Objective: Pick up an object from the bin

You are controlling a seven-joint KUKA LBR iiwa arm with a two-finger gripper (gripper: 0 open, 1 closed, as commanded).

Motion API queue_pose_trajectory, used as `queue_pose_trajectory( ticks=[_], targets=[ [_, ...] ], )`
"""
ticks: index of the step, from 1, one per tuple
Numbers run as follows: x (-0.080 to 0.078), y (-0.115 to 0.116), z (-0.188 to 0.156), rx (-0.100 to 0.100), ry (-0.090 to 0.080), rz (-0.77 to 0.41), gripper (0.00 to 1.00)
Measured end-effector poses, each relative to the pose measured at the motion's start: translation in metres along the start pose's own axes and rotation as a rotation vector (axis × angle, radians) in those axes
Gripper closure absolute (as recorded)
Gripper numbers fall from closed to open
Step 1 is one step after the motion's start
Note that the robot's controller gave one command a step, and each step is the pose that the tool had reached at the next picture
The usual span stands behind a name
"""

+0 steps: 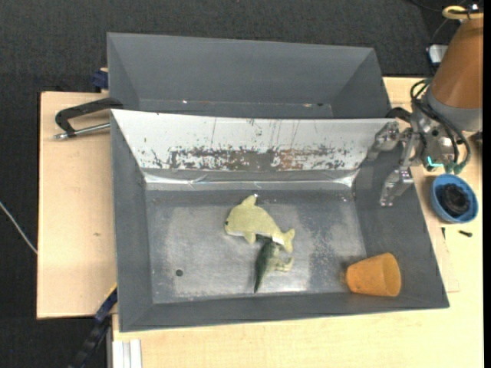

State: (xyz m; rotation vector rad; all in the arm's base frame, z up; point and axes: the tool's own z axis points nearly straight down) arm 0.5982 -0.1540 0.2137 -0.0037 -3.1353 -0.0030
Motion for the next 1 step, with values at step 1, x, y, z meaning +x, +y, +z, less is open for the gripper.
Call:
queue_pose_trajectory(
  ticks=[1],
  targets=[
    [0.0867,0.0204,0.1403,0.002,-0.039,-0.112,0.00]
  ],
)
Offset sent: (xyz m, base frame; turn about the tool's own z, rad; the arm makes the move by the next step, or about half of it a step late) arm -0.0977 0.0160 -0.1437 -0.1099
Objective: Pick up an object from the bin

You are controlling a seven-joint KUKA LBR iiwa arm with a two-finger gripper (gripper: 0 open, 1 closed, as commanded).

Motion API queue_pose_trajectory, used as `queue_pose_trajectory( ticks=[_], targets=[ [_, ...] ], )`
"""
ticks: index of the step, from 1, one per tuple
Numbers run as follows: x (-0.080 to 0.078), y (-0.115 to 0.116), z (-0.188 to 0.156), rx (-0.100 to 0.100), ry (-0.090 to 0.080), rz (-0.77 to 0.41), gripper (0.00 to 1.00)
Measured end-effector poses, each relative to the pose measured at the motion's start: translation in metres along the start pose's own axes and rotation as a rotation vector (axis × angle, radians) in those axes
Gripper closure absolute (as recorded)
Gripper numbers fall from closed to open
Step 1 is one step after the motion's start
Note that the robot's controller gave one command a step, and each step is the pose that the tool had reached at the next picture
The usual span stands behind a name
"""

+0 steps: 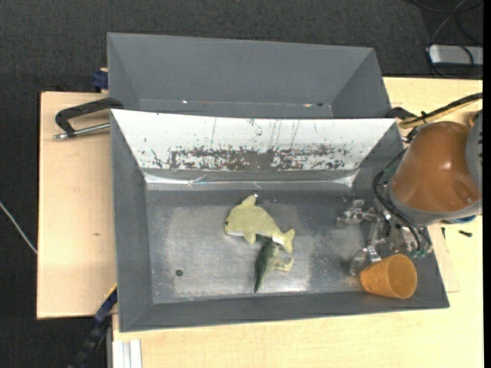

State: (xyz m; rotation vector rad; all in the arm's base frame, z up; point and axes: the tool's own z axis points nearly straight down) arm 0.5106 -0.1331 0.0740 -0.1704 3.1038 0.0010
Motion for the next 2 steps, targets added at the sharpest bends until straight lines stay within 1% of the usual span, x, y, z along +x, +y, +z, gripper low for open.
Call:
queue_pose_trajectory(
  ticks=[1,2],
  targets=[
    [-0.045,0.119,0.002,0.001,0.022,0.151,0.00],
    [-0.067,0.200,-0.026,-0.002,0.025,0.288,0.00]
  ],
)
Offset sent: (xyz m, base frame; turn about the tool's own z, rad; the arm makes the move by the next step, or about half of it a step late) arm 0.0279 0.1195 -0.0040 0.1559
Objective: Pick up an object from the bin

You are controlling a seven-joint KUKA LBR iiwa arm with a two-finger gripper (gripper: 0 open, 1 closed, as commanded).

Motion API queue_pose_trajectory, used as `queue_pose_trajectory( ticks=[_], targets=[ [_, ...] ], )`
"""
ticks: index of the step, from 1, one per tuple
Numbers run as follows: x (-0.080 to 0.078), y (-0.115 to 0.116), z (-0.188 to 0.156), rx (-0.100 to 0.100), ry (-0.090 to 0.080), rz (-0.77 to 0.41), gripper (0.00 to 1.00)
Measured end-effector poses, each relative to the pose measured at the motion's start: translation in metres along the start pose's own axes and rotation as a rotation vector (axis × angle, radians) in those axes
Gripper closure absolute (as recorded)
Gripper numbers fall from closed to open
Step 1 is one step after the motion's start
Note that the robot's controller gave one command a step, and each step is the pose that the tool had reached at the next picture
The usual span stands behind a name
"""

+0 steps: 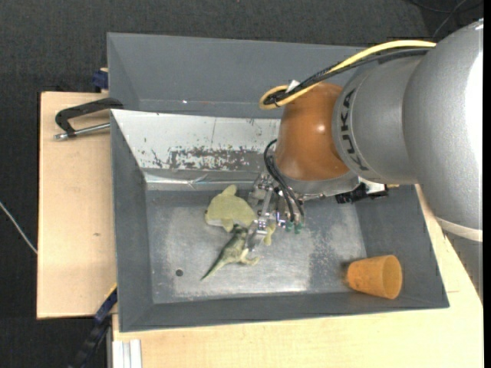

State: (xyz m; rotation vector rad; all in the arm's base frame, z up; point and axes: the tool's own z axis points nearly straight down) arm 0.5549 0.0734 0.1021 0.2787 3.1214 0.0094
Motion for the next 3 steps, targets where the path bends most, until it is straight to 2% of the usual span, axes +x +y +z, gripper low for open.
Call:
queue_pose_trajectory(
  ticks=[1,2,3],
  targets=[
    [-0.0126,0.0062,0.0290,0.005,0.003,0.134,0.00],
    [-0.0134,0.0068,0.0275,0.006,0.004,0.132,0.00],
    [-0.0127,0.0082,0.0269,0.005,0.008,0.131,1.00]
  ],
)
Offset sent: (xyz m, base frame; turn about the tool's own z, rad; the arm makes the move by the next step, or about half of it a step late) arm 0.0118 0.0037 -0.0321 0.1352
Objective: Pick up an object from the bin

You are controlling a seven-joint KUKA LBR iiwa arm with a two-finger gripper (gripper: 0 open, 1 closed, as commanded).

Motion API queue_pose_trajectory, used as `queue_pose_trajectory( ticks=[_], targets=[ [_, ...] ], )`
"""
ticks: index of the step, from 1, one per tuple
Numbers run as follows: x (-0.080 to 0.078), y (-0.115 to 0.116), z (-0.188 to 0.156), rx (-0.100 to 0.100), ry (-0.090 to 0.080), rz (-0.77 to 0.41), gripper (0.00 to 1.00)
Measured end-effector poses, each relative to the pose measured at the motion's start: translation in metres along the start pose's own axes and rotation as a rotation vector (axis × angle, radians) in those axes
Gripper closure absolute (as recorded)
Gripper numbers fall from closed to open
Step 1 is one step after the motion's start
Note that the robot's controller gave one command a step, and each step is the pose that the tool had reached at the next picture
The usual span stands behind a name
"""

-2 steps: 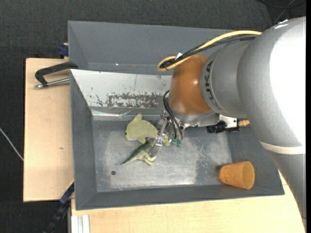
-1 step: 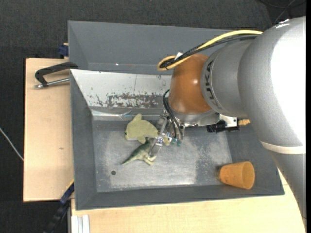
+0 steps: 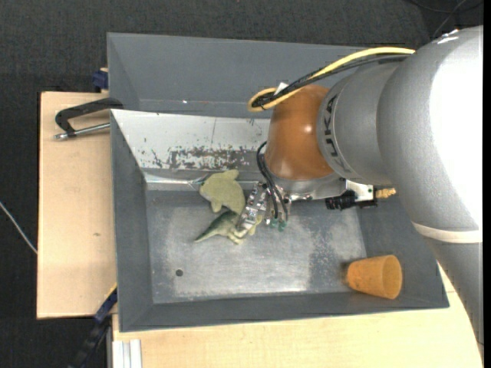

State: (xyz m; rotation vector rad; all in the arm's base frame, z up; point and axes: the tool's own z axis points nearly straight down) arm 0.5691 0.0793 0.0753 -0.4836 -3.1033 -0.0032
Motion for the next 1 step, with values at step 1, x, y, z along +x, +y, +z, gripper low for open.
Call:
queue_pose_trajectory(
  ticks=[1],
  targets=[
    [-0.0015,0.0019,-0.0581,-0.003,-0.010,-0.002,1.00]
  ],
)
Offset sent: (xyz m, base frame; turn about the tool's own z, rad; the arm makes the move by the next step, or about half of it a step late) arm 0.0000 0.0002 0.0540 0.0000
